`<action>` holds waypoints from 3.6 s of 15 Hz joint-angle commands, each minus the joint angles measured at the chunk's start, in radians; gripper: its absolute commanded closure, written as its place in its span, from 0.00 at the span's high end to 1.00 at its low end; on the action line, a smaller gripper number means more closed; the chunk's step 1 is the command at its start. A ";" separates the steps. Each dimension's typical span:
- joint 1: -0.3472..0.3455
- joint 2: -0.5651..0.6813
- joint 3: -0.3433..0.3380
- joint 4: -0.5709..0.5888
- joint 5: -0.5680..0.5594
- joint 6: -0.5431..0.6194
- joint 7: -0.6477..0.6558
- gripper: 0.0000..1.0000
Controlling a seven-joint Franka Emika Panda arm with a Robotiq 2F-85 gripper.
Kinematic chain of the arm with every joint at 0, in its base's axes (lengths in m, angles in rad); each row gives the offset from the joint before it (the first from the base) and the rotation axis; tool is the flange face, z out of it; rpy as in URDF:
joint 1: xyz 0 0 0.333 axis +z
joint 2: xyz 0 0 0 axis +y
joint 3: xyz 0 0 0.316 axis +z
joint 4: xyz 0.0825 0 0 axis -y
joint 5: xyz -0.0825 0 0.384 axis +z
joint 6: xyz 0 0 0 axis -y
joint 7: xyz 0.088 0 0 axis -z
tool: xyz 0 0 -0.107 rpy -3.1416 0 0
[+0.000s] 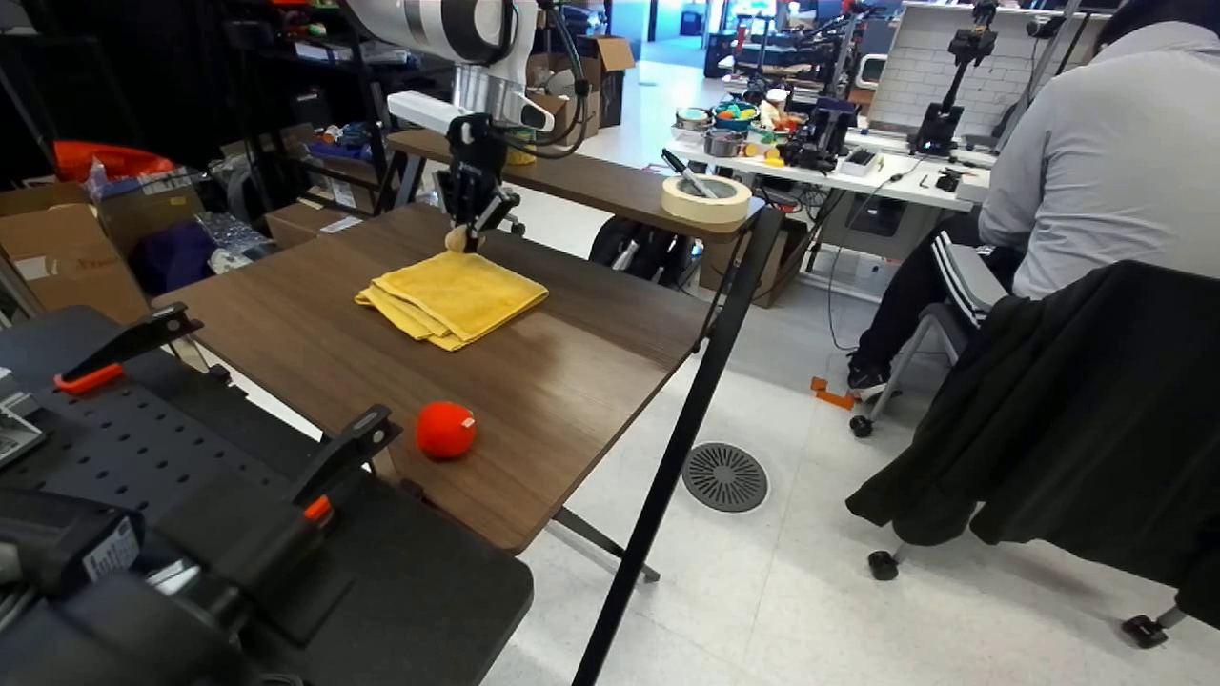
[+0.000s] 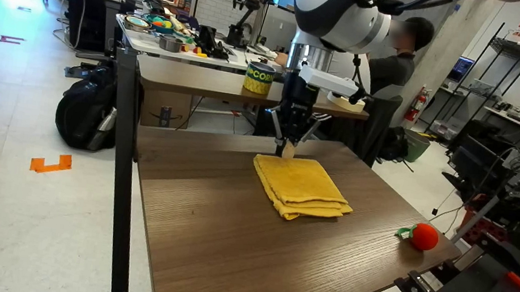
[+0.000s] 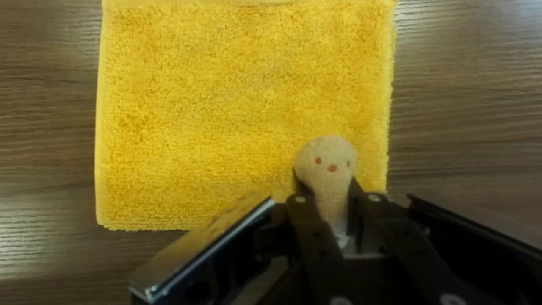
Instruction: Move the potato to the left then use the towel to wipe the table.
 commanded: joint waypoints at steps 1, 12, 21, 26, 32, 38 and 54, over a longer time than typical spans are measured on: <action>-0.004 0.000 0.000 0.000 0.000 0.000 0.000 0.19; 0.019 0.016 0.034 -0.028 -0.001 0.309 -0.058 0.48; 0.059 0.008 0.108 -0.012 0.008 0.308 -0.181 0.00; 0.068 0.004 0.099 -0.015 0.004 0.239 -0.174 0.09; 0.069 -0.061 0.083 -0.102 -0.011 0.240 -0.154 0.58; 0.104 -0.231 -0.013 -0.402 -0.040 0.513 0.005 0.99; 0.078 -0.226 0.016 -0.410 -0.022 0.474 -0.017 1.00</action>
